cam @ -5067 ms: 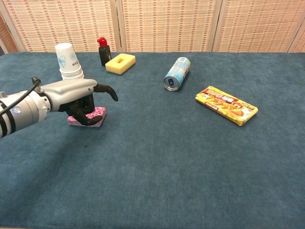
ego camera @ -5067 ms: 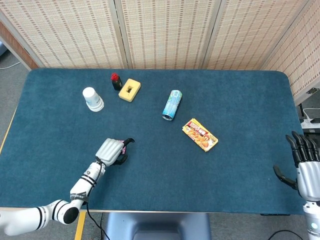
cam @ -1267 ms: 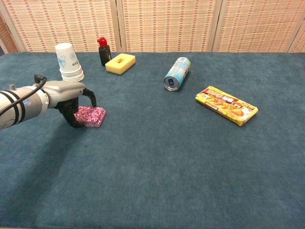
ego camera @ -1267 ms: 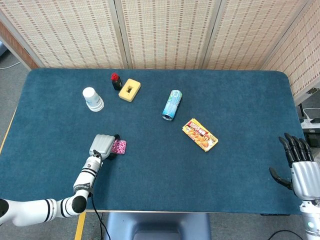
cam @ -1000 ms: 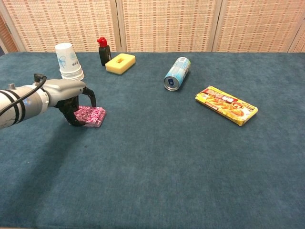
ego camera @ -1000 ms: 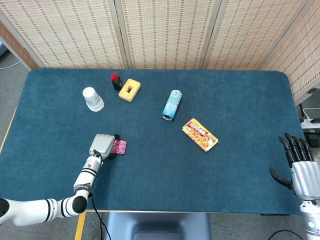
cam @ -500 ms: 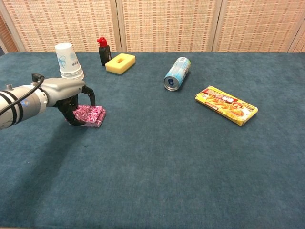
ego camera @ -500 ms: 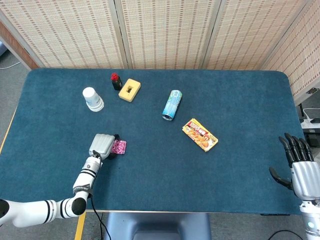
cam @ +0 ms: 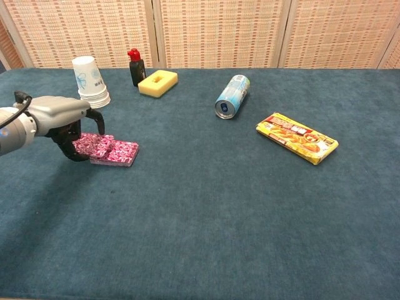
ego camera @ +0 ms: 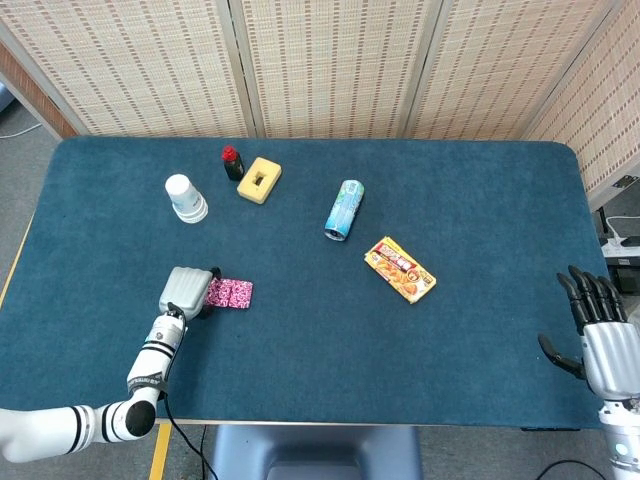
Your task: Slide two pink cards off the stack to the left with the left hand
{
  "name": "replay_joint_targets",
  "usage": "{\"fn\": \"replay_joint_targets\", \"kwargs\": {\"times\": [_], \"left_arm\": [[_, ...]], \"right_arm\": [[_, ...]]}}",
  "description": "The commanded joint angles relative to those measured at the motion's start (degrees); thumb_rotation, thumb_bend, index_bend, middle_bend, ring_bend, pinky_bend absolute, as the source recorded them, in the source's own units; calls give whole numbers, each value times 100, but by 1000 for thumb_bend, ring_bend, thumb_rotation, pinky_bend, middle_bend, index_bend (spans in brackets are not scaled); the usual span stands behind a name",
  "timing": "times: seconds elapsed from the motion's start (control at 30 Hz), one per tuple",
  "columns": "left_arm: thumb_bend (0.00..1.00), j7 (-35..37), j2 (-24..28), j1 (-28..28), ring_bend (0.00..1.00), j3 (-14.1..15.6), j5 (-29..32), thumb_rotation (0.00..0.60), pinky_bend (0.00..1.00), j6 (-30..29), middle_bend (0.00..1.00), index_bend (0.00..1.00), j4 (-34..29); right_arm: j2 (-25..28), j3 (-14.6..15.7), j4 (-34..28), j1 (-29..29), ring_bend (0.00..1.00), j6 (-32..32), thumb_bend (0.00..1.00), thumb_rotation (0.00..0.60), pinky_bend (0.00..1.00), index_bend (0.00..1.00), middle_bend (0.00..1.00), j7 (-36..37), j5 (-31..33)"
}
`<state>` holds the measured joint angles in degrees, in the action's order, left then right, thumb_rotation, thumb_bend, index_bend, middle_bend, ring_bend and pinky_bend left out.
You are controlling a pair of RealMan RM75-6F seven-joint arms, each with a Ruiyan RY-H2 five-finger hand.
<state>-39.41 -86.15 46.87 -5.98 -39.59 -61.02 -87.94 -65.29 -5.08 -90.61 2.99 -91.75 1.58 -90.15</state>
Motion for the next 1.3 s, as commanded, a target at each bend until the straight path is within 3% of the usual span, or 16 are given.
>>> {"fn": "replay_joint_targets", "kwargs": {"times": [0.03, 0.4, 1.07, 1.3], "left_arm": [[319, 55, 113, -92, 1000, 54, -68, 600, 1000, -50, 1000, 580, -50], [318, 274, 507, -519, 1000, 360, -386, 600, 1000, -174, 1000, 580, -176], [319, 653, 505, -1160, 1000, 602, -601, 600, 1000, -140, 1000, 572, 93], [316, 673, 434, -1216, 1000, 541, -644, 600, 1000, -85, 1000, 407, 191]], "right_arm": [[1, 4, -2, -1, 0, 3, 219, 600, 48, 0, 0, -6, -1], [-3, 2, -10, 4, 0, 12, 219, 600, 50, 0, 0, -17, 7], [-17, 5, -14, -3, 0, -2, 219, 600, 50, 0, 0, -38, 1], [-21, 0, -18, -3, 0, 1, 219, 600, 51, 0, 0, -51, 16]]}}
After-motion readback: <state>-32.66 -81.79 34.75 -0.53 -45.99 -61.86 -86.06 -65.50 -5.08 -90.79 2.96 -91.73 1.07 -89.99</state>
